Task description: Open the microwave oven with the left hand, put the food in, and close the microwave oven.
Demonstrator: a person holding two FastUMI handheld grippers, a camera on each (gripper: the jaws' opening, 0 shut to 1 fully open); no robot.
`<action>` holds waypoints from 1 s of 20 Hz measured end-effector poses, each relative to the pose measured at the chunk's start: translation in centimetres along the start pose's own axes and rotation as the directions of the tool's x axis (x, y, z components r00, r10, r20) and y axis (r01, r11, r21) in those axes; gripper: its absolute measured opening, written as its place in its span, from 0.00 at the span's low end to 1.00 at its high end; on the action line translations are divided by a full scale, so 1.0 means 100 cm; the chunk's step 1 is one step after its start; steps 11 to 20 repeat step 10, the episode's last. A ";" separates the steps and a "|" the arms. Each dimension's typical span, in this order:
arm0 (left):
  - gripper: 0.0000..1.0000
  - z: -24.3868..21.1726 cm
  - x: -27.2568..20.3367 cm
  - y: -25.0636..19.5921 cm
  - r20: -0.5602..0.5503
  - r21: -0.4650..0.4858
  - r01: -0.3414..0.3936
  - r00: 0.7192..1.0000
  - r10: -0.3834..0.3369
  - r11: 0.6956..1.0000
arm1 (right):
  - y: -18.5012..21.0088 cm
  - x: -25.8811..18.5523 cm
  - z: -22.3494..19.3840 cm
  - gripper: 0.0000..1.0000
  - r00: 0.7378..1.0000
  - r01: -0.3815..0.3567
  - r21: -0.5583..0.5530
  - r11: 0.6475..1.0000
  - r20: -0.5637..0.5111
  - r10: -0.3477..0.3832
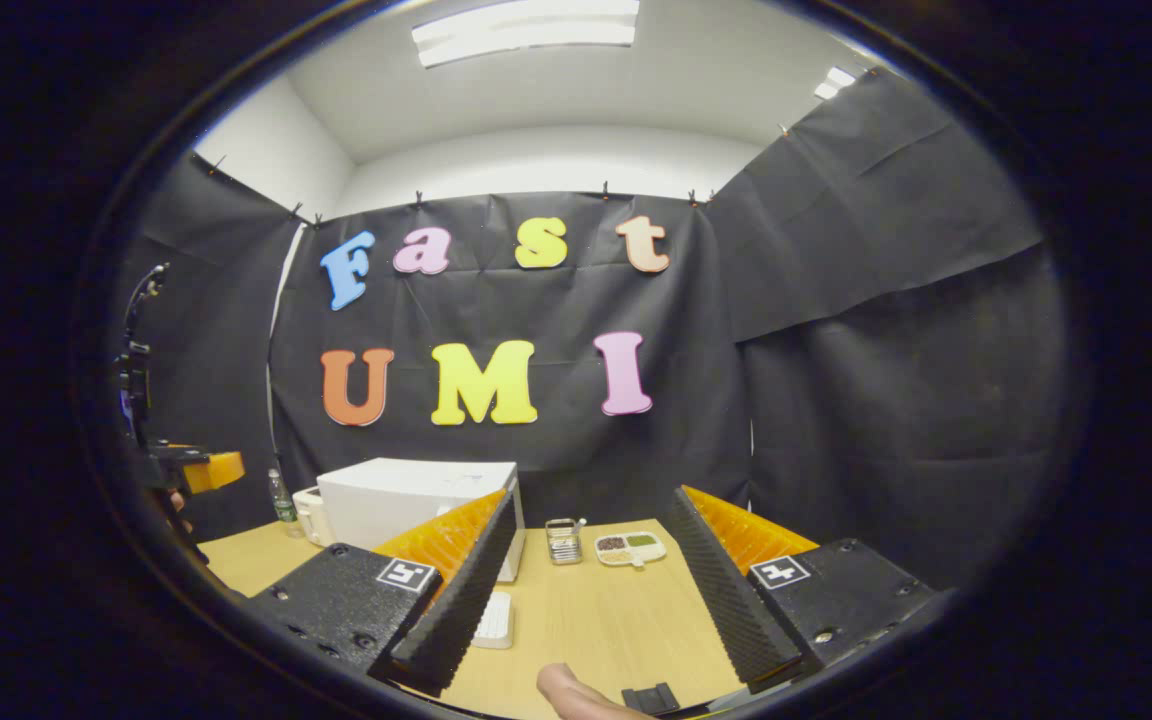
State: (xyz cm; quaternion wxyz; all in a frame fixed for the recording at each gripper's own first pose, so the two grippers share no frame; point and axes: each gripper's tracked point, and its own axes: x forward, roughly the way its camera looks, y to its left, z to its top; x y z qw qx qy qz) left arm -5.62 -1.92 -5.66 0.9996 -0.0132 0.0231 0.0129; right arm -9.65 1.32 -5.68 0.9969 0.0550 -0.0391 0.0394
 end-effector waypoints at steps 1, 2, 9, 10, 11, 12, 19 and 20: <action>0.93 0.001 -0.010 0.001 -0.002 0.003 0.008 1.000 -0.008 1.000 | 0.003 0.001 0.002 0.99 1.000 0.002 0.007 1.000 0.002 -0.002; 0.93 0.002 -0.021 0.002 -0.001 0.002 0.009 1.000 -0.009 1.000 | 0.005 0.001 0.002 0.99 1.000 0.001 0.009 1.000 0.000 -0.001; 0.93 0.007 -0.062 -0.010 0.045 0.041 0.054 0.997 -0.056 0.998 | 0.021 0.001 -0.001 0.99 0.999 -0.030 0.033 0.999 -0.018 0.030; 0.81 0.006 -0.063 -0.010 0.045 0.044 0.054 0.997 -0.056 0.998 | 0.022 0.000 0.000 0.99 0.999 -0.035 0.029 0.999 -0.017 0.035; 0.81 0.006 -0.063 -0.010 0.045 0.044 0.054 0.997 -0.056 0.998 | 0.022 0.000 0.000 0.99 0.999 -0.035 0.029 0.999 -0.017 0.035; 0.81 0.006 -0.063 -0.010 0.045 0.044 0.054 0.997 -0.056 0.998 | 0.022 0.000 0.000 0.99 0.999 -0.035 0.029 0.999 -0.017 0.035; 0.81 0.006 -0.063 -0.010 0.045 0.044 0.054 0.997 -0.056 0.998 | 0.022 0.000 0.000 0.99 0.999 -0.035 0.029 0.999 -0.017 0.035; 0.81 0.006 -0.063 -0.010 0.045 0.044 0.054 0.997 -0.056 0.998 | 0.022 0.000 0.000 0.99 0.999 -0.035 0.029 0.999 -0.017 0.035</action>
